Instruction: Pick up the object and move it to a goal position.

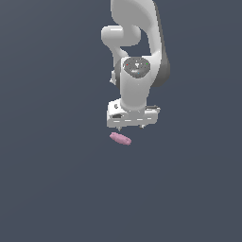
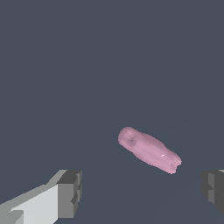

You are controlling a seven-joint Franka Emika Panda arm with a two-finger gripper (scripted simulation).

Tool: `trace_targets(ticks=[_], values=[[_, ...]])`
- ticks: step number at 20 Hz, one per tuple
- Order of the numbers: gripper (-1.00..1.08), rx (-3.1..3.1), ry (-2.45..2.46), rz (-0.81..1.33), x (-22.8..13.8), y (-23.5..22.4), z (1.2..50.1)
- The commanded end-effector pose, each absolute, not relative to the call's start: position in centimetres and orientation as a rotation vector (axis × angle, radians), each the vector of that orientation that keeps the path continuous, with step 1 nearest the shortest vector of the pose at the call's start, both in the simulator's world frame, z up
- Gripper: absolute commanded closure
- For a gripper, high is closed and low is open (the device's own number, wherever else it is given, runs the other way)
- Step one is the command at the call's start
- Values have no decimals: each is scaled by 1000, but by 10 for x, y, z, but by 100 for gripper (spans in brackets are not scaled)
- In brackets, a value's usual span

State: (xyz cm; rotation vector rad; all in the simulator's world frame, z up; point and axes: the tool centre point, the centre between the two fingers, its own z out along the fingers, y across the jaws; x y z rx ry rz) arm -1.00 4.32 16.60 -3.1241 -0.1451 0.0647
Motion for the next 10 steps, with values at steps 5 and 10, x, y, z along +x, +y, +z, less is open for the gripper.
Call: trace_targets(ticks=[5, 10], values=[[-92, -3128, -172, 68, -12, 43, 166], [-92, -3135, -234, 75, -15, 42, 164]])
